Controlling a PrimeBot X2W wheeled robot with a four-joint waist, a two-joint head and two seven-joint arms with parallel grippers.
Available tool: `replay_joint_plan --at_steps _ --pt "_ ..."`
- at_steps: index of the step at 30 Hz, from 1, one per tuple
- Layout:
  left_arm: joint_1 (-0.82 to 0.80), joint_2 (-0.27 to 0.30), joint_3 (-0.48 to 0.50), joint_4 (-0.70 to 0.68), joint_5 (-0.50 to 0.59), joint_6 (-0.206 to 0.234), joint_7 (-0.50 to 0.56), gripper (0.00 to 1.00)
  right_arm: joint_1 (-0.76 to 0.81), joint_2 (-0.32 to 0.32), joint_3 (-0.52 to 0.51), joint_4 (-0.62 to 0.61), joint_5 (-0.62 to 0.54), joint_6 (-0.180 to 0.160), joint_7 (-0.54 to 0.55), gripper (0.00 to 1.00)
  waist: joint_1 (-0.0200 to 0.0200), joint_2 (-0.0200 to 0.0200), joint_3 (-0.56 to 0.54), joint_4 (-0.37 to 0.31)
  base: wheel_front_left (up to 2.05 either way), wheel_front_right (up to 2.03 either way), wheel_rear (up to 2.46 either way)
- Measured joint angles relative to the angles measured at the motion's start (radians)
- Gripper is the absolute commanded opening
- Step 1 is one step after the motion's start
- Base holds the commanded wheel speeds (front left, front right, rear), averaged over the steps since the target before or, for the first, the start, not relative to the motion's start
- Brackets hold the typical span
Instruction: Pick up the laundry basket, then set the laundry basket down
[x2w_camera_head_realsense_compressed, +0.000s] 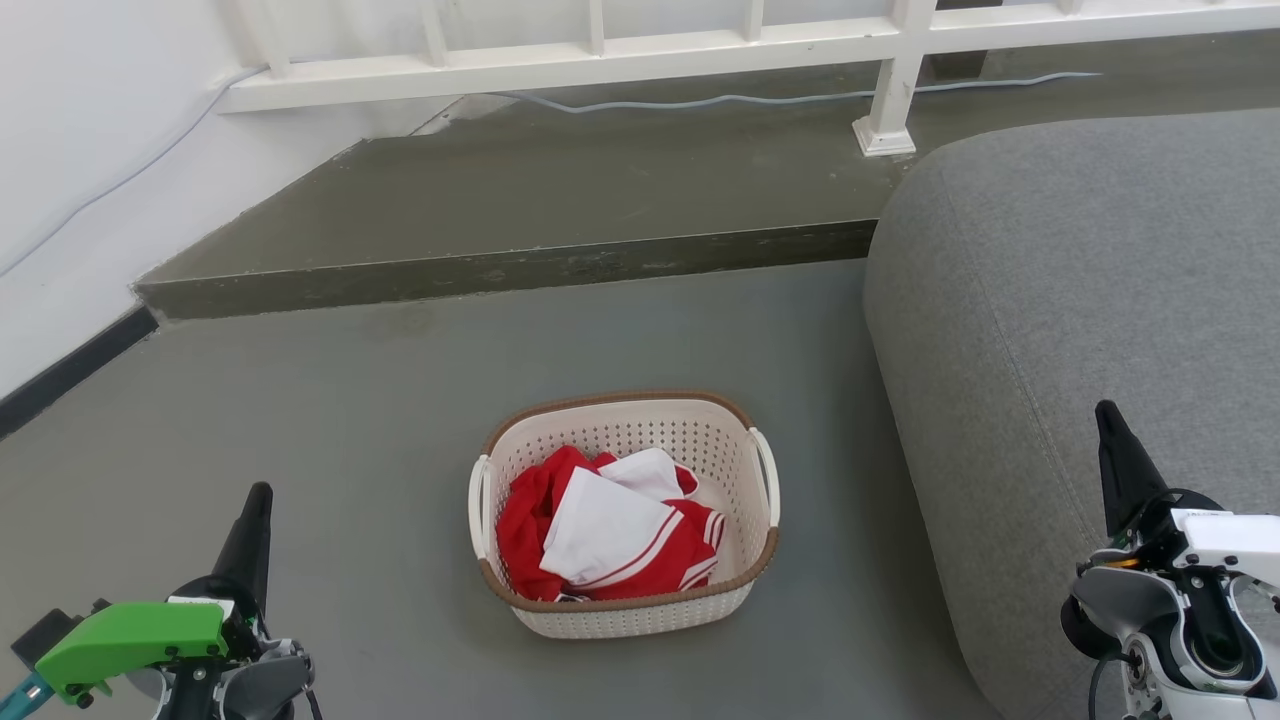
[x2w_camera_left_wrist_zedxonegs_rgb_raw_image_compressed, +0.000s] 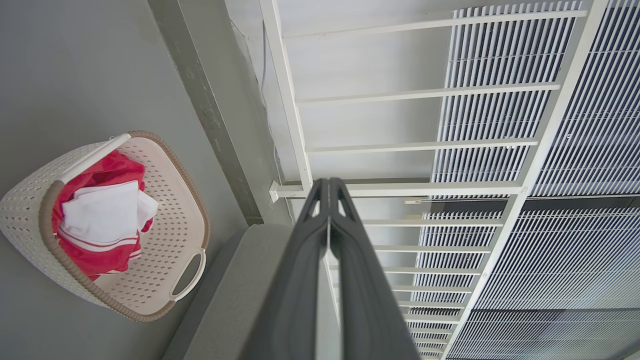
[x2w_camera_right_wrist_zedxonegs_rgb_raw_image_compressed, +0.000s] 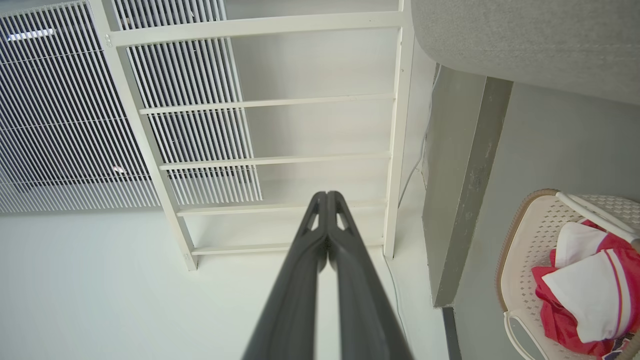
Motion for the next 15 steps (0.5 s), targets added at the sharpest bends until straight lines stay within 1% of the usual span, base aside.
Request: replay_joint_plan --at_steps 9,11,12,15 --pt "0.0 0.0 0.0 0.002 0.0 0.0 0.0 0.0 0.0 0.0 0.0 0.002 0.0 0.0 0.0 0.0 0.0 0.0 0.0 0.0 0.0 0.0 0.0" --pt "0.011 -0.007 -0.002 0.021 0.0 0.0 0.0 0.0 0.014 0.008 0.001 0.019 0.0 -0.005 0.0 0.0 0.0 0.0 0.0 0.0 0.0 0.0 0.0" --pt "0.019 -0.013 -0.002 0.033 0.0 0.0 0.0 1.0 0.026 0.014 0.002 0.03 0.0 -0.006 0.0 1.0 0.0 0.0 0.0 0.0 0.0 0.0 0.0" --pt "0.046 -0.025 -0.008 0.058 0.0 0.001 -0.001 1.0 0.057 0.029 0.006 0.055 0.0 -0.006 0.0 1.0 0.0 0.0 0.0 0.0 0.0 0.0 0.0"
